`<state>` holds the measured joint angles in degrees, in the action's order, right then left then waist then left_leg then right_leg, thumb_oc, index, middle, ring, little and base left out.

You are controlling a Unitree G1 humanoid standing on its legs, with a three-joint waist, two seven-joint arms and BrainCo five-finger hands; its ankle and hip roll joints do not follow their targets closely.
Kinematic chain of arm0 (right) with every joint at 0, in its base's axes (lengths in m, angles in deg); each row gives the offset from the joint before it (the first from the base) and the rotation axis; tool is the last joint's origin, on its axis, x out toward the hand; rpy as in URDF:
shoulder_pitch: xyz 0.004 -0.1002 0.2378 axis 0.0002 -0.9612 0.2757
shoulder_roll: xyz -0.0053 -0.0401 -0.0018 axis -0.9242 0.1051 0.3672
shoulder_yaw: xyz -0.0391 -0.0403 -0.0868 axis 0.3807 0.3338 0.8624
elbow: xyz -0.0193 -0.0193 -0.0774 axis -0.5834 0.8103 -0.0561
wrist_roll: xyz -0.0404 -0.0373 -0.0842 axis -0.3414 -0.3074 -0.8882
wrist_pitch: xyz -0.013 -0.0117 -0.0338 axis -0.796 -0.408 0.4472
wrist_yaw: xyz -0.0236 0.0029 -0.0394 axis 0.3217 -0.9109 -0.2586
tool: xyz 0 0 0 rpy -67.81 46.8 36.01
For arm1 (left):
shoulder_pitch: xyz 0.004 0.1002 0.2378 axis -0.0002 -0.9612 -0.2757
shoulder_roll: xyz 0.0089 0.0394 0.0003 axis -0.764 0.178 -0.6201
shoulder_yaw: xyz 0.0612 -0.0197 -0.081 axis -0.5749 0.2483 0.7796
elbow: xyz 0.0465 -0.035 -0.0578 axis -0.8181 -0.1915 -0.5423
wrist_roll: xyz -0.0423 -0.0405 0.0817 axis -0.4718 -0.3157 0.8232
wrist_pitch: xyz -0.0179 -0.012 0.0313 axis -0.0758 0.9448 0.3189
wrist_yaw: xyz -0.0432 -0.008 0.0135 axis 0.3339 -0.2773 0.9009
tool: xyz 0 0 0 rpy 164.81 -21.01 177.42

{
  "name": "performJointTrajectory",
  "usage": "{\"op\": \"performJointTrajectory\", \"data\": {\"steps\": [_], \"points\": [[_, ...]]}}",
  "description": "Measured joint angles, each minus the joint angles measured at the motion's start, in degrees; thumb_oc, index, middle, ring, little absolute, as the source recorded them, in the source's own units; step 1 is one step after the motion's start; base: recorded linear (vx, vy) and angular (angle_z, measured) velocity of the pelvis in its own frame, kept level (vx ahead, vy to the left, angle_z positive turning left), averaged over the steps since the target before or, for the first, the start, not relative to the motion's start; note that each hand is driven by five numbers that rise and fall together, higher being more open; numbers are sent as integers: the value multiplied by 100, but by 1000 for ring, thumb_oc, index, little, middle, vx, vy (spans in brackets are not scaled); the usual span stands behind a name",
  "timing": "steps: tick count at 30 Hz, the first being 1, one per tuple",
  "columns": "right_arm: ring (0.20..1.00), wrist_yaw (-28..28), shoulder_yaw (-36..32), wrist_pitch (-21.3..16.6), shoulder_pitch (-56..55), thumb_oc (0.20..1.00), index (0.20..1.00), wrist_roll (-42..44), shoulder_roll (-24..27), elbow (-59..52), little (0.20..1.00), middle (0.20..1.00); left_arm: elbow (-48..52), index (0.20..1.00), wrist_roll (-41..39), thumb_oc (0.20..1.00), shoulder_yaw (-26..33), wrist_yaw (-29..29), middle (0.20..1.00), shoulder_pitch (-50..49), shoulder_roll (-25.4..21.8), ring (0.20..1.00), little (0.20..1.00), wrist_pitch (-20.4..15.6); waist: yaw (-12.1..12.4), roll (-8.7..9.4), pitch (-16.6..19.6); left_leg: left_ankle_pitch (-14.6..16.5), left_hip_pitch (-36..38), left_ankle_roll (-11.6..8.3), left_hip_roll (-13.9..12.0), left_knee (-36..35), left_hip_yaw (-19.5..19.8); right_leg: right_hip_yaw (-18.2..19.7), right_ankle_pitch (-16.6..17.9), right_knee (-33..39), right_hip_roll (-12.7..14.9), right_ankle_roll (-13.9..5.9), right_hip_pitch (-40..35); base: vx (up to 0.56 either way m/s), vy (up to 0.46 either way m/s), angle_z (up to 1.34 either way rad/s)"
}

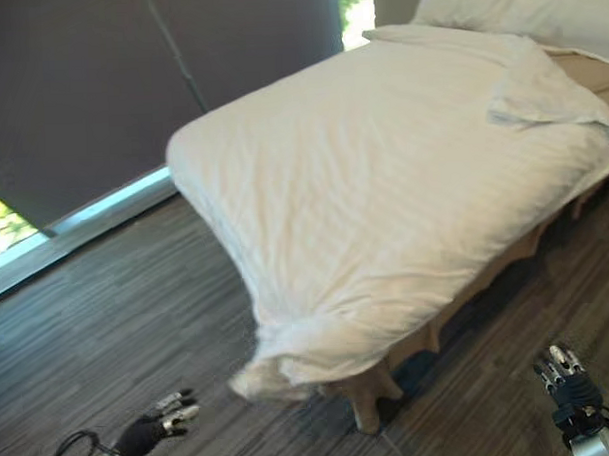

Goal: Making the bed.

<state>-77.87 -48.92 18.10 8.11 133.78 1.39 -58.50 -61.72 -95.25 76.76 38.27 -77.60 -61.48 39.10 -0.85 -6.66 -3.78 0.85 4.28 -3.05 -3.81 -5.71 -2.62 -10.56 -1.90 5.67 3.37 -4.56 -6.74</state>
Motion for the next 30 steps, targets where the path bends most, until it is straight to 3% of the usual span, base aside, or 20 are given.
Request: {"op": "performJointTrajectory", "data": {"steps": [1,4,7,10,12,13,14,15,16,17,19,20,21,22,27,30], "points": [[1000,-4,34,-4,-32,1000,1000,0,-15,-1,1000,1000,554,1000,-349,1000,223,119,1000,-271,-317,1000,1000,110,89,-10,28,9,-2,10,21,-1,27,-19,-3,0,23,-5,-47,4,-24,13],[1000,-23,161,0,-88,1000,1000,-3,-27,49,1000,1000,1092,1000,-709,1000,462,269,1000,-434,-614,1000,1000,122,134,-30,88,10,-3,18,44,-1,38,-25,-9,-27,47,-14,-53,1,-7,2],[1000,-91,287,6,-123,1000,1000,-4,-46,85,1000,1000,1203,1000,-1082,1000,747,253,1000,-348,-587,1000,1000,73,109,16,124,-26,4,5,47,0,43,-29,-16,-67,49,-22,-47,0,0,0],[1000,-177,358,3,-260,1000,1000,-159,-54,-302,1000,1000,866,1000,-1587,1000,1256,-112,1000,293,280,1000,1000,-206,102,104,188,-35,-4,14,55,1,83,-57,-25,-59,53,-31,-53,4,0,3],[1000,-183,356,-61,-308,1000,1000,-425,-40,-573,1000,1000,517,1000,-1660,1000,1502,-683,1000,968,1046,1000,1000,-513,107,201,249,-33,-24,14,61,11,141,-115,-48,-60,56,-47,-56,-2,6,15],[1000,-172,362,-113,-267,1000,1000,-642,-29,-680,1000,1000,317,1000,-1814,1000,1636,-1127,1000,1435,1649,1000,1000,-701,127,212,302,-38,-38,17,71,0,181,-167,-74,-100,72,-49,-54,-27,13,20],[1000,-163,399,-116,-205,1000,1000,-789,-20,-784,1000,1000,218,1000,-1813,1000,1675,-1505,1000,1741,2103,1000,1000,-827,136,328,330,-35,-86,15,67,2,193,-189,-91,-128,73,-47,-4,-52,12,13],[1000,-120,547,-155,-75,1000,1000,-922,-12,-887,1000,1000,244,1000,-1817,1000,1605,-2033,1000,1897,2618,1000,1000,-998,175,404,356,-38,-148,19,66,9,191,-186,-98,-174,74,-38,83,-84,8,2],[1000,-104,615,-189,-4,1000,1000,-944,13,-931,1000,1000,243,1000,-1817,1000,1583,-2232,1000,1973,2836,1000,1000,-1082,198,393,375,-45,-175,30,67,5,192,-181,-100,-190,74,-35,115,-85,12,-1],[1000,-75,917,-198,193,1000,1000,-952,92,-1043,1000,1000,263,1000,-1814,1000,1325,-2520,1000,2071,3131,1000,1000,-1149,245,516,329,-78,-262,69,66,5,192,-181,-101,-247,74,-30,227,-109,4,0],[1000,-144,1435,-214,590,1000,1000,-960,246,-1372,1000,1000,279,1000,-1788,1000,786,-2579,1000,2075,3147,1000,1000,-1130,265,588,241,-112,-361,68,50,3,182,-169,-98,-295,68,-27,357,-96,-12,-2],[925,-176,1790,-234,944,925,925,-943,249,-1476,925,925,286,1000,-1799,1000,583,-2590,1000,2133,3173,1000,1000,-1141,274,697,133,-140,-392,50,42,32,172,-167,-89,-309,58,-20,405,-90,-28,-3],[492,-245,2118,-222,1326,492,492,-949,251,-1454,492,492,268,1000,-1822,1000,417,-2584,1000,2243,3179,1000,1000,-1142,314,774,60,-165,-433,40,32,34,172,-161,-82,-333,49,-20,470,-125,-41,-5],[200,-264,2464,-214,1732,200,200,-953,243,-1416,200,200,200,1000,-1838,1000,253,-2553,1000,2411,3214,1000,1000,-1140,380,814,-18,-187,-493,39,25,34,164,-148,-62,-338,45,-9,533,-94,-28,-7],[200,-375,3620,-202,3199,200,200,-1342,-170,-1232,200,200,206,1000,-2164,1000,-110,-2500,1000,2799,3475,1000,1000,-1154,824,925,-401,-223,-639,23,26,37,172,-168,23,-232,27,44,640,-85,-24,3],[200,-324,3935,-88,3739,200,200,-1573,-495,-696,200,200,199,1000,-2268,1000,-126,-2514,1000,2906,3468,1000,1000,-1181,1116,957,-640,-257,-752,-19,17,39,228,-243,87,-140,3,77,687,-77,-20,11]]}}
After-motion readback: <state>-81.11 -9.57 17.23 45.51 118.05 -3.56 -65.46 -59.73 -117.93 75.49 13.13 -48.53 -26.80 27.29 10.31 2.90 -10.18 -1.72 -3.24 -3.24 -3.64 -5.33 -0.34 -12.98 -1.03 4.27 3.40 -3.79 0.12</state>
